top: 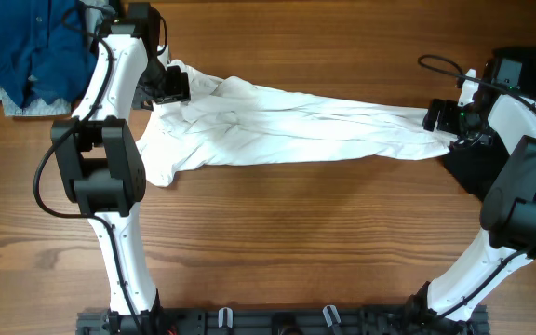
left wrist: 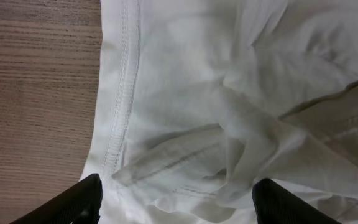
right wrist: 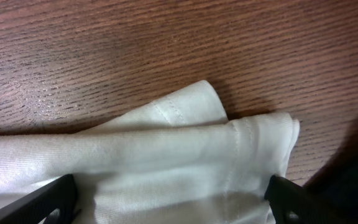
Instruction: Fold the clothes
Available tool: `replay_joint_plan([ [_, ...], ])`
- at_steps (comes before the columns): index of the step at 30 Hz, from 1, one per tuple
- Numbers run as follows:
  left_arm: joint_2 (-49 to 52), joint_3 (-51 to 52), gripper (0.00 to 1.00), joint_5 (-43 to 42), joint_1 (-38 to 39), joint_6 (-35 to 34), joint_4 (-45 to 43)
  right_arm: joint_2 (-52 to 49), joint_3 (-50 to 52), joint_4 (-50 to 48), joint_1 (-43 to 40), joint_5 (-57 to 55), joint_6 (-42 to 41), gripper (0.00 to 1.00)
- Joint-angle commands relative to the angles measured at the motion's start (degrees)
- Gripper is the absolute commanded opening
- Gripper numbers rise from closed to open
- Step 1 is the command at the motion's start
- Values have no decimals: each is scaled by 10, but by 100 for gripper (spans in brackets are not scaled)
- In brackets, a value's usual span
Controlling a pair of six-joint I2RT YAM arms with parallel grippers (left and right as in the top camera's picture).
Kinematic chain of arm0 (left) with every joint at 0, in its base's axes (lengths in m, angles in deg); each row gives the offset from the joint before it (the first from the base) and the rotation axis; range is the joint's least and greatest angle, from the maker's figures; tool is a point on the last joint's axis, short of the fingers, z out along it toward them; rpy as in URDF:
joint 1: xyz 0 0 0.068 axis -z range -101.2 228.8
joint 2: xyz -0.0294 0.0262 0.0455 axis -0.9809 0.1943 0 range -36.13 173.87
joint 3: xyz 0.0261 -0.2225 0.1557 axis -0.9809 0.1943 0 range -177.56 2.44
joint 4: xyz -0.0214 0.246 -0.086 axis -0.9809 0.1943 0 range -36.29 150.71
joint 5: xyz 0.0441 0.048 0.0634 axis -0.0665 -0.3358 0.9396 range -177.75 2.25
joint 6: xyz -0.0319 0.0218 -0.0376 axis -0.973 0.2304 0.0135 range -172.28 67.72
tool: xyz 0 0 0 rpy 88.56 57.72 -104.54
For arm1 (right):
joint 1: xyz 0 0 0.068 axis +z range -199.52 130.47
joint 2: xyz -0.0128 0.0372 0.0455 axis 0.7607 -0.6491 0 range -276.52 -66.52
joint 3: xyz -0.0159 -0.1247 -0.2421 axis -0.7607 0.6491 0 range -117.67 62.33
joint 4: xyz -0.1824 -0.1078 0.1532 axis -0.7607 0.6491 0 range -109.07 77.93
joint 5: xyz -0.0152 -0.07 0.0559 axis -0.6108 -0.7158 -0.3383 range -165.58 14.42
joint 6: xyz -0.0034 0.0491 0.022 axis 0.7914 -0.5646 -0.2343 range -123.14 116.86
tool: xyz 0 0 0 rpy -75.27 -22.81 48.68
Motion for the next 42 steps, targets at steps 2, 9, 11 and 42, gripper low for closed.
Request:
replay_joint_plan([
  [2, -2, 4, 77, 7, -2, 0, -2, -35, 5, -3, -9, 22, 29, 100],
  [9, -2, 4, 77, 7, -2, 0, 6, -28, -82, 102, -9, 29, 30, 100],
  [11, -2, 4, 77, 7, -2, 0, 6, -27, -107, 128, -9, 34, 31, 100],
  [42, -2, 4, 86, -6, -2, 0, 8, -102, -148, 194, -9, 22, 81, 99],
])
